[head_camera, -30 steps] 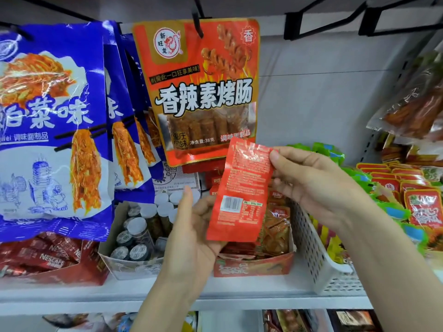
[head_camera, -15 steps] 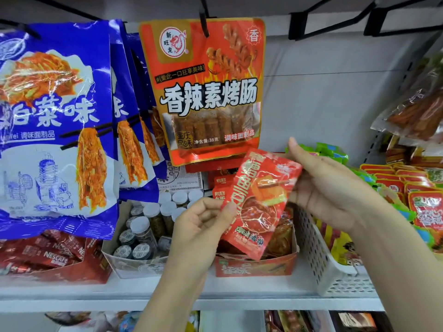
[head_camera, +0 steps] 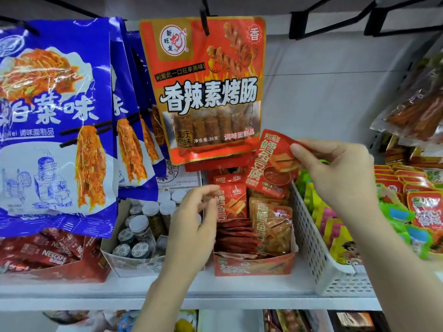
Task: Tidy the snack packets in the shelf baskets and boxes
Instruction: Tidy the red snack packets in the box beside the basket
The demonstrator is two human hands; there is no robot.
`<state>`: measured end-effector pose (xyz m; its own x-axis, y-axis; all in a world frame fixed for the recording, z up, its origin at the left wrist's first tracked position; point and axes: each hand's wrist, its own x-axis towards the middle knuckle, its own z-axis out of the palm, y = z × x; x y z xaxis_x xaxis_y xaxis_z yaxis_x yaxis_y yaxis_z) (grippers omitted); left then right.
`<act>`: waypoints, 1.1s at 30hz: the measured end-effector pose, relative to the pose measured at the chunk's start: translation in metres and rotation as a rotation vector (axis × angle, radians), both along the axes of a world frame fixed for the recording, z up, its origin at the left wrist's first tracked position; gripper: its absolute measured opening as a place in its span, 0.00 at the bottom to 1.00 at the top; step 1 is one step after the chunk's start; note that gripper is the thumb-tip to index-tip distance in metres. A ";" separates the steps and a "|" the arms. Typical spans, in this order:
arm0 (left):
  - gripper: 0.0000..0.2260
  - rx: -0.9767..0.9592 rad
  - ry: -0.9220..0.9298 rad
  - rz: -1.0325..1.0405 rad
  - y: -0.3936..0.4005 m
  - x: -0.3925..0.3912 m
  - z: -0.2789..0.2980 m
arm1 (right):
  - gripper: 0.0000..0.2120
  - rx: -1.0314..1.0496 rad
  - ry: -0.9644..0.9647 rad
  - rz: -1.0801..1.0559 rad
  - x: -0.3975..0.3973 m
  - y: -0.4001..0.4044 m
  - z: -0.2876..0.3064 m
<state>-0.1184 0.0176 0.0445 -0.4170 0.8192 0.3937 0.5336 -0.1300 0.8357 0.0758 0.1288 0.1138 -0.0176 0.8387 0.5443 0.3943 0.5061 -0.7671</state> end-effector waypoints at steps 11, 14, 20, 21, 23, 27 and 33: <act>0.12 -0.298 0.355 -0.251 -0.004 -0.004 -0.015 | 0.06 0.040 -0.237 0.186 -0.039 -0.008 -0.047; 0.13 -0.294 0.386 -0.268 -0.006 -0.006 -0.016 | 0.07 -0.035 -0.376 0.290 -0.044 -0.008 -0.064; 0.13 -0.111 0.442 -0.108 -0.008 -0.010 -0.015 | 0.08 -0.192 -0.641 0.505 -0.049 -0.005 -0.074; 0.16 -0.125 0.433 -0.108 -0.008 -0.010 -0.015 | 0.09 -0.244 -0.671 0.544 -0.047 -0.003 -0.071; 0.23 -0.219 0.409 -0.165 -0.008 -0.010 -0.019 | 0.18 -0.328 -0.694 0.588 -0.045 0.002 -0.065; 0.23 -0.324 0.497 -0.221 -0.007 -0.012 -0.026 | 0.11 -0.081 -0.568 0.271 -0.050 0.007 -0.066; 0.20 -0.329 0.465 -0.239 -0.008 -0.016 -0.027 | 0.19 -0.063 -0.819 0.194 -0.066 0.012 -0.083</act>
<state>-0.1341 0.0094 0.0177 -0.0521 0.9782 0.2008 0.8394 -0.0661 0.5395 0.0099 0.1403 0.0306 -0.5333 0.8083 0.2493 0.7486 0.5883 -0.3058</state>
